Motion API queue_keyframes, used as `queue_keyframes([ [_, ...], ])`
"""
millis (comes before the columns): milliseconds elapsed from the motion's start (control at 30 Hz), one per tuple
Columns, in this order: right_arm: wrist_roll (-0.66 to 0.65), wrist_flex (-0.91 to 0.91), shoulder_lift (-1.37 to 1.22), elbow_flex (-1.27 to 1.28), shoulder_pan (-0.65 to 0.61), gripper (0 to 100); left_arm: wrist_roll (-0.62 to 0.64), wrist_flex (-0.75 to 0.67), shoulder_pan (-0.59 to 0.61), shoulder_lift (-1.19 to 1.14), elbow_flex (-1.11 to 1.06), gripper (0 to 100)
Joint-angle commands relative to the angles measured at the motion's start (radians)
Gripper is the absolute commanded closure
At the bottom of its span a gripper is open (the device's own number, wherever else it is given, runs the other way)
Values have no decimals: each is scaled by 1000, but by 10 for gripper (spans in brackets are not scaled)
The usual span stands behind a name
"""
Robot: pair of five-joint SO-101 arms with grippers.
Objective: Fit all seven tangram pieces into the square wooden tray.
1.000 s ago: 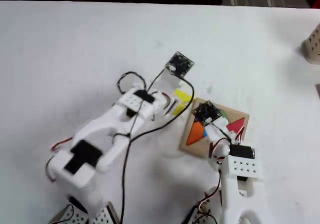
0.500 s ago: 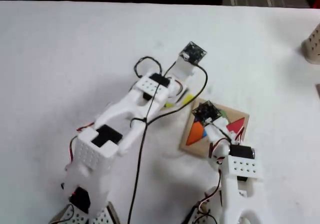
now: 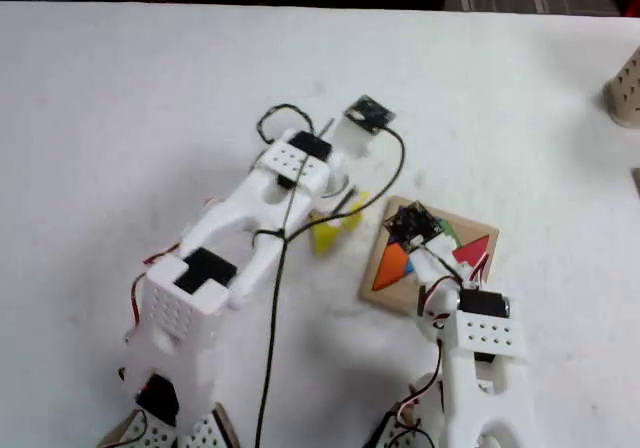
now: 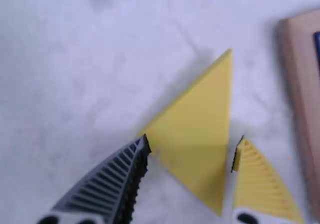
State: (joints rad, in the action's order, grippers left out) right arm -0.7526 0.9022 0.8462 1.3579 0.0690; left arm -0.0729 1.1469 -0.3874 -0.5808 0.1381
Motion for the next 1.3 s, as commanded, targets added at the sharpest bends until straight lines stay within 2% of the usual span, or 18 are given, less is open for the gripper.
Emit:
queue_keyframes([
  [0, -11, 12, 2, 2, -4, 982, 32, 97, 79, 10, -2, 718],
  [133, -11, 12, 2, 2, -4, 982, 49, 58, 104, 111, -114, 798],
  [333, -11, 12, 2, 2, -7, 982, 43, -164, 70, 401, -460, 782],
  [433, -11, 12, 2, 2, -8, 982, 41, -265, 74, 506, -539, 782],
  [533, -11, 12, 2, 2, -8, 982, 35, -282, 74, 564, -542, 775],
  [667, -11, 12, 2, 2, -5, 982, 34, -299, 54, 570, -539, 644],
  [733, -11, 12, 2, 2, -5, 982, 34, -298, 50, 542, -517, 614],
  [967, -11, 12, 2, 2, -5, 982, -129, -296, 64, 300, -327, 658],
  [1267, -11, 12, 2, 2, -7, 982, -199, -275, 68, 179, -219, 657],
])
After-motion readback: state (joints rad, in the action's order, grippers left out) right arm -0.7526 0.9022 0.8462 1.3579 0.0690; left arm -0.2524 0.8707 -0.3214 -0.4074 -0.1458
